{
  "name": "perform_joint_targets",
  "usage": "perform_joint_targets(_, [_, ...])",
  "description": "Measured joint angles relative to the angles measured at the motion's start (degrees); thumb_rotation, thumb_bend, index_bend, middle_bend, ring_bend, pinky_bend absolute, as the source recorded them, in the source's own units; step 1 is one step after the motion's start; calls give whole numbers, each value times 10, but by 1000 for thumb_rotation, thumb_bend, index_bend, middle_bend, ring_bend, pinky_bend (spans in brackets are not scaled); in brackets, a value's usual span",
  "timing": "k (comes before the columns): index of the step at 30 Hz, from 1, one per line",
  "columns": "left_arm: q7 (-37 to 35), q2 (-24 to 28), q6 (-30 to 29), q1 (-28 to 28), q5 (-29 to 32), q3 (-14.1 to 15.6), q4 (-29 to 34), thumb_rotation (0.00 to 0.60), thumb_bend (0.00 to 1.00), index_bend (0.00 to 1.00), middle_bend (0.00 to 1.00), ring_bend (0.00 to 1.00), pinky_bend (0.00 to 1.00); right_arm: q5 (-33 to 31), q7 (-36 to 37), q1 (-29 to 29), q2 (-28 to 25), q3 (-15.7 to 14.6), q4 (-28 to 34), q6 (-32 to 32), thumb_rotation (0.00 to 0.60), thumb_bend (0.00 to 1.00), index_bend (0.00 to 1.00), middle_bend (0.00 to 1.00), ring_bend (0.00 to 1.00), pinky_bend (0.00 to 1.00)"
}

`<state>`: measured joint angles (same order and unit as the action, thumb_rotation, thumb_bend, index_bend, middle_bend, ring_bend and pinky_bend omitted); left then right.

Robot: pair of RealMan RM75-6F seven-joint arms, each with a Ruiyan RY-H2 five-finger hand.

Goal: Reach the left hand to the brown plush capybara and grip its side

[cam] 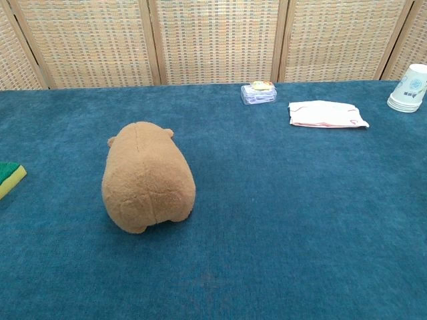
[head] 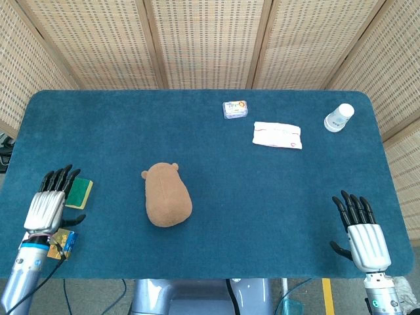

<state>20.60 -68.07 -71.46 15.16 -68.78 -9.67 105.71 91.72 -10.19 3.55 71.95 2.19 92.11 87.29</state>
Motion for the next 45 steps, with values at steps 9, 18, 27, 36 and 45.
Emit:
perform_joint_targets(9, [-20, 36, 156, 112, 219, -82, 1, 600, 308, 343, 0, 0, 0, -17, -1, 4, 5, 7, -10, -7, 600, 109, 0, 0, 0, 0])
perform_joint_targets(18, [-10, 19, 256, 234, 381, -91, -93, 600, 365, 383, 0, 0, 0, -30, -4, 8, 13, 10, -24, -17, 600, 109, 0, 0, 0, 0])
perform_joint_targets(27, [-23, -33, 328, 290, 454, -62, -174, 600, 365, 435, 0, 0, 0, -37, -1, 12, 21, 13, -37, -22, 600, 109, 0, 0, 0, 0])
perform_joint_targets(36, [-50, -73, 348, 322, 463, -41, -223, 600, 421, 450, 0, 0, 0, -40, 5, 14, 24, 14, -47, -22, 600, 109, 0, 0, 0, 0])
perform_joint_targets(45, [-77, -90, 353, 337, 462, -33, -244, 600, 419, 457, 0, 0, 0, -42, 8, 15, 25, 13, -47, -24, 600, 109, 0, 0, 0, 0])
